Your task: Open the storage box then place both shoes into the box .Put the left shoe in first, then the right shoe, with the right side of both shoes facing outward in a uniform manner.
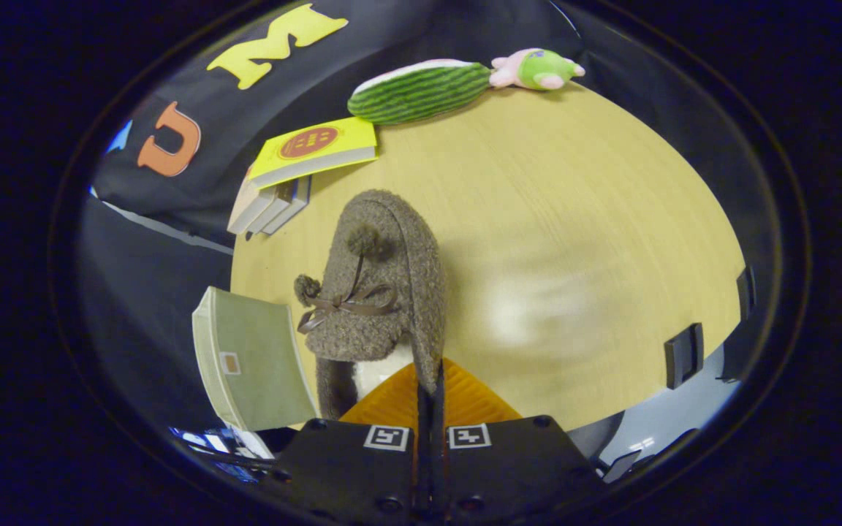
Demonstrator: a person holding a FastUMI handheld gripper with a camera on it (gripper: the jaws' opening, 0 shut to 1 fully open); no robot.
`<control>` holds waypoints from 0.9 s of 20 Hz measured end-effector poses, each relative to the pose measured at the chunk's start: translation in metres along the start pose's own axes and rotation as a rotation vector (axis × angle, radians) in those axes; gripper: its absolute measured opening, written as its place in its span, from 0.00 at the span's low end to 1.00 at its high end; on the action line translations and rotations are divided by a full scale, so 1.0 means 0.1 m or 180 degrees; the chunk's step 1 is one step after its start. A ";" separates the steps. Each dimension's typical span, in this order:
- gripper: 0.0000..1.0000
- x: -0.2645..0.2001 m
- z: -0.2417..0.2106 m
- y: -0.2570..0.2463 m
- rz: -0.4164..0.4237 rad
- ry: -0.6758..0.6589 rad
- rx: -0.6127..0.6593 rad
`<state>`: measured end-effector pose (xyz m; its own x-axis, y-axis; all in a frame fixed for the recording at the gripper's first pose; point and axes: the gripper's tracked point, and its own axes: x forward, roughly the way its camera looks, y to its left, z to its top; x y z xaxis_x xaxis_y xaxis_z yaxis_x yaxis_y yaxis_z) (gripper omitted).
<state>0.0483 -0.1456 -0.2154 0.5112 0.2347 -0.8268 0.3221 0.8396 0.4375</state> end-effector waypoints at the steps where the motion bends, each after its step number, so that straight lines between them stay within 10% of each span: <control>1: 0.07 -0.08 -0.01 0.14 0.0014 -0.0051 -0.0010; 18: 0.06 -0.43 -0.77 2.99 0.0441 -0.0144 -0.0727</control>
<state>0.0616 0.1329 -0.0762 0.5747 0.3373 -0.7456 0.0609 0.8909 0.4500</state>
